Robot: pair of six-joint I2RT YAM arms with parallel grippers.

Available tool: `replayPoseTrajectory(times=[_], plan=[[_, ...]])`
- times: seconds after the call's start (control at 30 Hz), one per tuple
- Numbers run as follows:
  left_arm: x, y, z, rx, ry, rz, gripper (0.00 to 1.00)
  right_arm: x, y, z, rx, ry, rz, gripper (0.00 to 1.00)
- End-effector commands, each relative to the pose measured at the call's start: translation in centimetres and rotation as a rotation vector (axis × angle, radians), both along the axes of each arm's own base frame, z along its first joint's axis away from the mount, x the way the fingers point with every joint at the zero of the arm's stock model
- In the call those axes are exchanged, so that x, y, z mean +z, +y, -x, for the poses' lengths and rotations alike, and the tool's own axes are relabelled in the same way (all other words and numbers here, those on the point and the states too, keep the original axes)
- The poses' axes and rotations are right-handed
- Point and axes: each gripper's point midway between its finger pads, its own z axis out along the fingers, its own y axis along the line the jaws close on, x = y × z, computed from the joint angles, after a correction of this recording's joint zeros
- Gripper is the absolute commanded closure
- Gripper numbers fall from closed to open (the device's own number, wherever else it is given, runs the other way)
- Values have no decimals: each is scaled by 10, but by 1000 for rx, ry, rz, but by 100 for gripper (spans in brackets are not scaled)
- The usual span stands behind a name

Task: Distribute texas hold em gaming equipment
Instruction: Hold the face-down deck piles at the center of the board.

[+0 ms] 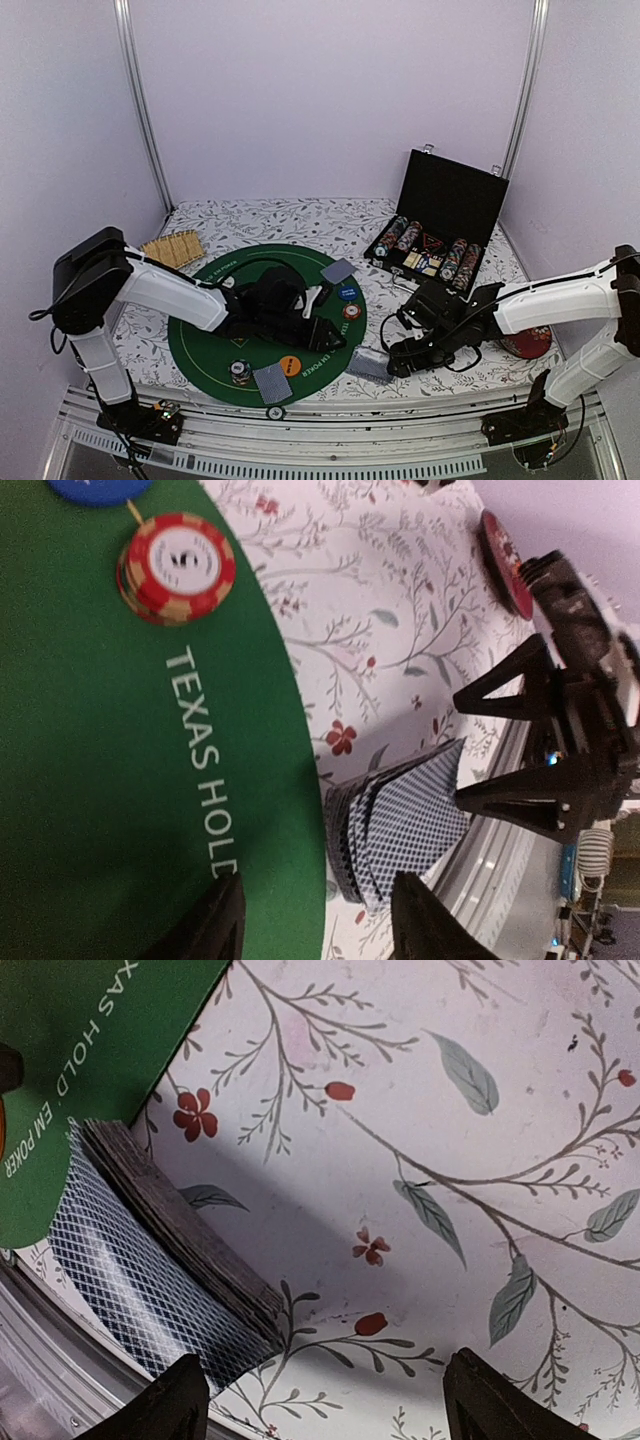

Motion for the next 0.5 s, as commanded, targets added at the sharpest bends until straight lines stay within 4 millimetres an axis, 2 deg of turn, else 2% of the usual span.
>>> replayPoseTrajectory(times=[0.0, 0.33, 0.47], plan=[[-11, -11, 16, -71, 70, 15, 50, -8, 8, -4, -17, -24, 15, 17], [-24, -16, 27, -105, 123, 34, 50, -20, 24, -9, -17, -24, 45, 18], [-23, -21, 28, -114, 131, 58, 51, -26, 22, -12, -25, -32, 71, 18]])
